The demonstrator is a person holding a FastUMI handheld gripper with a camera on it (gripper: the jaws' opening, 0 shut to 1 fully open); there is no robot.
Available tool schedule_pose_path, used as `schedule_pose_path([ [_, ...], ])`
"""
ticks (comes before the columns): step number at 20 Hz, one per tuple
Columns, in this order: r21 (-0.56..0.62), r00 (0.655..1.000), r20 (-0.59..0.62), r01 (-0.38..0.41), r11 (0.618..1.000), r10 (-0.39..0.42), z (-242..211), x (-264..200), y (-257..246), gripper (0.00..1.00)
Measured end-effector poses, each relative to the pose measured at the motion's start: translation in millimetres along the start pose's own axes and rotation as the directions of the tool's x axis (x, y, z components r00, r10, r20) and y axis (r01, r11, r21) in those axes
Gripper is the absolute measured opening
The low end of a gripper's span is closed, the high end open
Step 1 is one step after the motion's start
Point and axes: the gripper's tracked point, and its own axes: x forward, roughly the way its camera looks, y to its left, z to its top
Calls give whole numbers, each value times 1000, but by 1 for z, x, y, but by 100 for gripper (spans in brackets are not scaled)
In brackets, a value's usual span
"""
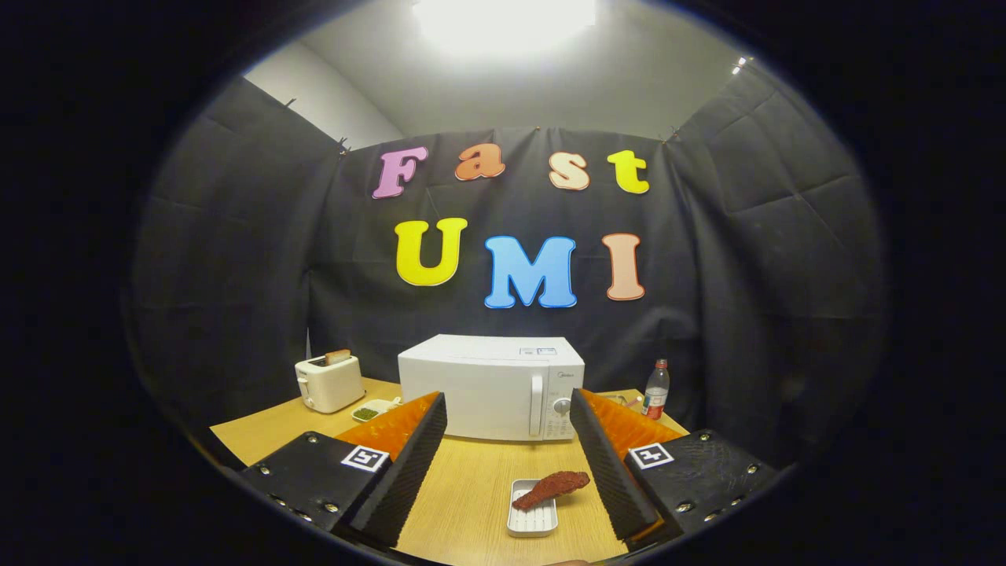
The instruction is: Open the microwave, put the food inside, and close the microwave door.
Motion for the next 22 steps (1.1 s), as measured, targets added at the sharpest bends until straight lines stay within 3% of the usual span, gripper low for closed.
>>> schedule_pose_path([
  [11,-21,999,46,-6,1000,7,2,51,5,95],
  [17,5,996,85,23,1000,-24,-2,101,-6,95],
  [22,46,999,37,19,999,-21,-30,154,-16,95],
])
